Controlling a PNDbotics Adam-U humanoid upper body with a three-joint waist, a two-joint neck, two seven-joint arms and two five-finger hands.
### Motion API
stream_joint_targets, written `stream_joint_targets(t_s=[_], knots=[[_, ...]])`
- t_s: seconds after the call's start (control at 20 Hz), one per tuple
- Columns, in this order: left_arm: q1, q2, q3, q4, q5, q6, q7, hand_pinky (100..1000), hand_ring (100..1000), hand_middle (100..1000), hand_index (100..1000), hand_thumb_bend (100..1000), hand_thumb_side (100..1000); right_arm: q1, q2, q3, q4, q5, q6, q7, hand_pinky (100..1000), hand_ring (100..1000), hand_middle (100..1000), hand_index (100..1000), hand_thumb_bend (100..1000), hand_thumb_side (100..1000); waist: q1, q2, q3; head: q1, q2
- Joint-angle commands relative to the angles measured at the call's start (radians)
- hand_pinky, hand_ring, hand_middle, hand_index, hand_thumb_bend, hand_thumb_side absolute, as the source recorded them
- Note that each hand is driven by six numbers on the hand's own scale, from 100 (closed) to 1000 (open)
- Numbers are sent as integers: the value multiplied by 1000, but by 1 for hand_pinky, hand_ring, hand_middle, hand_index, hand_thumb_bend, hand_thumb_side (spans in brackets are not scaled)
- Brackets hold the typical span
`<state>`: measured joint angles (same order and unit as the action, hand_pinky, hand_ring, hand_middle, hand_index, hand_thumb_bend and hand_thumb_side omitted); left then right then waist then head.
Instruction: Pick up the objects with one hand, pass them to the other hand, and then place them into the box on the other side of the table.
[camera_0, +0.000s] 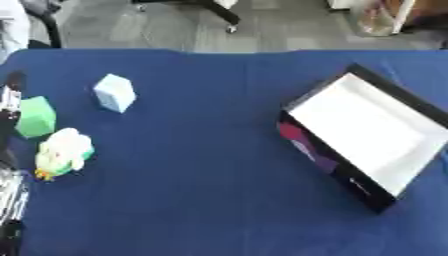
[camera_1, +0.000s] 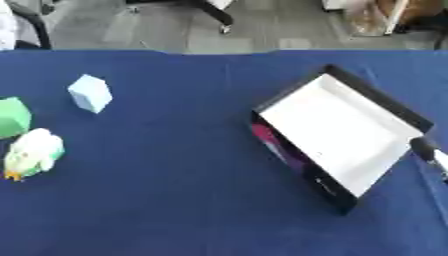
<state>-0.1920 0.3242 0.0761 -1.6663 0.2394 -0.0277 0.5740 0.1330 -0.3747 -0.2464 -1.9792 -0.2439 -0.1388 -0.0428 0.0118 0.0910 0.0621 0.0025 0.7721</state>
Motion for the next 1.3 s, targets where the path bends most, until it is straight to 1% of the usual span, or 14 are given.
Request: stream_joint_targets(t_s=[0.05,0.45,0.7,0.85,0.95,1.05,1.3], knots=[[-5,23,0,-18,-7,-2,3,707,844,632,864,840,415,-2,-20,-2,-21,-8,2,2,987,1000,1000,1000,684,200,8,-17,0,-3,-2],[-14,21,5,-17,-20,-1,6,707,844,630,864,843,414,4,-18,-3,-21,-6,4,2,985,996,998,1000,684,197,7,-19,3,-1,-2],[-24,28,4,-15,-33,11,-1,708,844,627,865,845,414,3,-16,-9,-21,-4,1,-4,985,995,997,1000,685,197,7,-13,-5,-2,-2],[-34,47,3,-12,-32,24,-11,708,845,621,862,850,409,2,-16,-14,-21,-1,-4,-8,985,994,996,1000,685,197,6,-6,-7,0,-2],[-45,72,0,-5,-29,38,-22,709,846,621,864,850,405,2,-18,-13,-21,1,-7,-8,985,994,996,1000,685,196,6,-3,-6,4,-2],[-70,119,-4,9,-29,61,-40,713,847,621,867,850,398,4,-19,-11,-21,3,-7,-6,985,995,996,1000,686,195,7,1,-2,7,-2],[-172,280,-26,86,-19,151,-124,727,855,625,876,848,378,12,-33,-8,-21,9,-17,0,985,993,995,1000,686,194,11,5,-2,8,-2]])
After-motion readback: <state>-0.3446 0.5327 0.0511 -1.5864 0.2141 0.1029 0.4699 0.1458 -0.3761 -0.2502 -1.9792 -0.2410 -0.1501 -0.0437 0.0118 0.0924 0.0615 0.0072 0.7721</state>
